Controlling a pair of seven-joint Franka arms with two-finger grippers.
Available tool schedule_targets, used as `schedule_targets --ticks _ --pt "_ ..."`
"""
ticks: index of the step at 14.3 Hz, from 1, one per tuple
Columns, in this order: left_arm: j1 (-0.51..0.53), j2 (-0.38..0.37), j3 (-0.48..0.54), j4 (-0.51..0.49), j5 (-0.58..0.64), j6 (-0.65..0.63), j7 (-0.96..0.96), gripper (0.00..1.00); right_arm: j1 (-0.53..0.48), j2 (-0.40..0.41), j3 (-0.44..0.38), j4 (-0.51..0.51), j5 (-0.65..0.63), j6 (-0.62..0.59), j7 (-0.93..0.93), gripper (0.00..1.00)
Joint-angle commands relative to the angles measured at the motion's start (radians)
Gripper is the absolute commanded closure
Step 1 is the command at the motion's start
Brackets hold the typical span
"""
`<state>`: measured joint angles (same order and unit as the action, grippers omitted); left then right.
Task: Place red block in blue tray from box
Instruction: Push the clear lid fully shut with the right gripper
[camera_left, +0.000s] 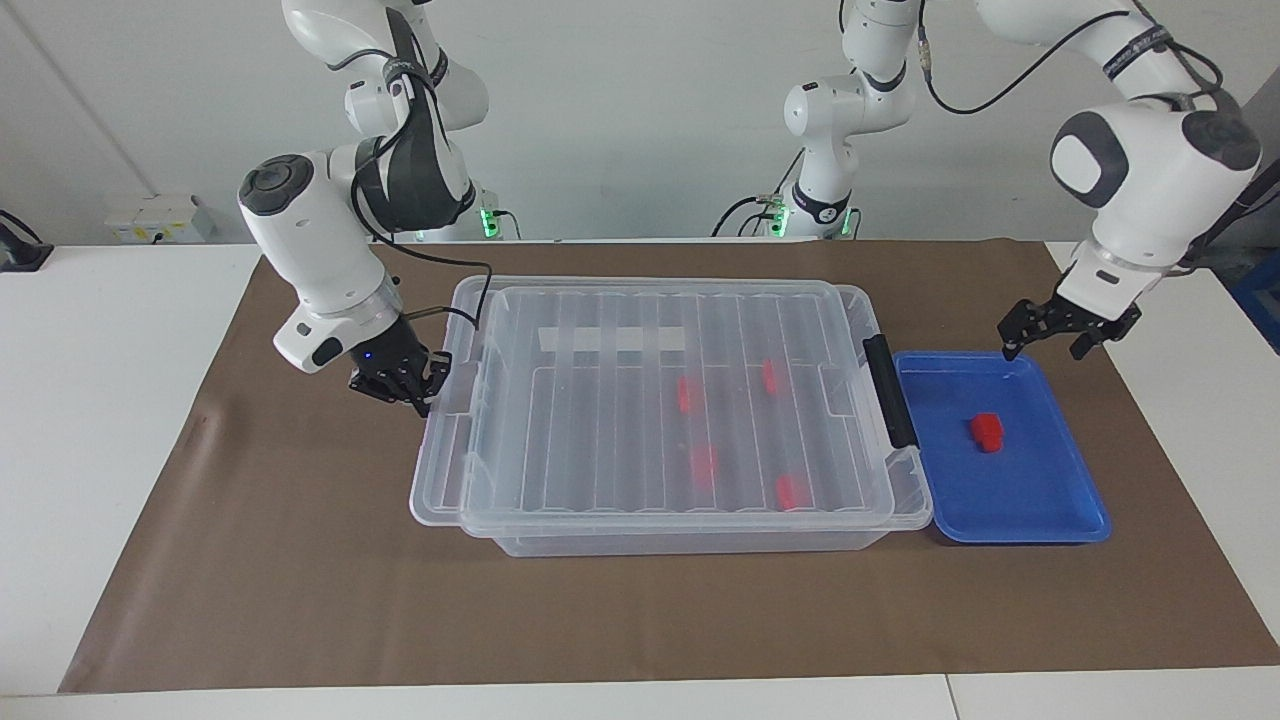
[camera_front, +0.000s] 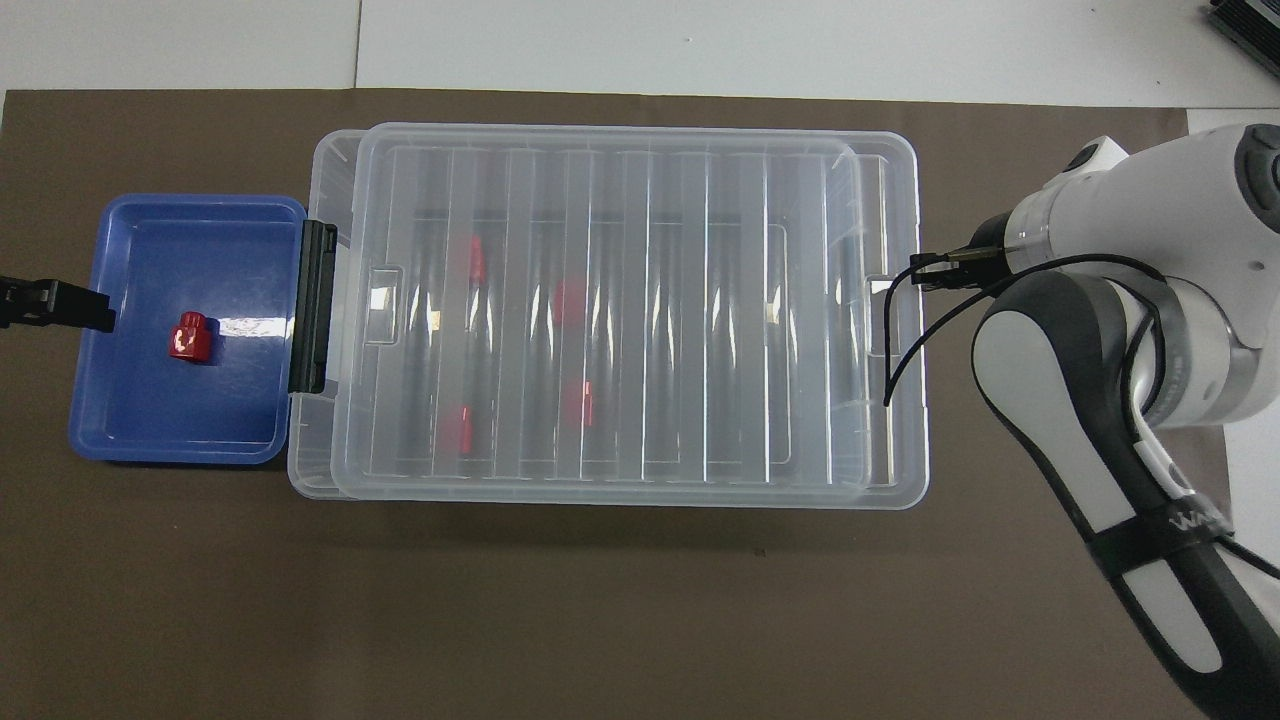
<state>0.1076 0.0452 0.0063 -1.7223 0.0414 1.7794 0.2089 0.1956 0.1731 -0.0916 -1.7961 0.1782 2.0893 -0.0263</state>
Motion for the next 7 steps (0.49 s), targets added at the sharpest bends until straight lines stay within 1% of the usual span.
schedule_targets --ticks 1,4,7 --pt "-0.008 -0.088 -0.009 0.023 -0.014 -0.142 0.004 0.00 0.001 -0.003 0.007 -0.017 0.027 0.026 0.016 1.00" --pt "-0.008 -0.137 -0.034 0.018 -0.015 -0.228 0.003 0.00 0.001 -0.003 0.007 -0.019 0.049 0.026 0.014 1.00" --pt "-0.008 -0.139 -0.066 0.012 -0.015 -0.221 -0.035 0.00 0.001 -0.004 0.007 -0.026 0.055 0.026 0.009 1.00"
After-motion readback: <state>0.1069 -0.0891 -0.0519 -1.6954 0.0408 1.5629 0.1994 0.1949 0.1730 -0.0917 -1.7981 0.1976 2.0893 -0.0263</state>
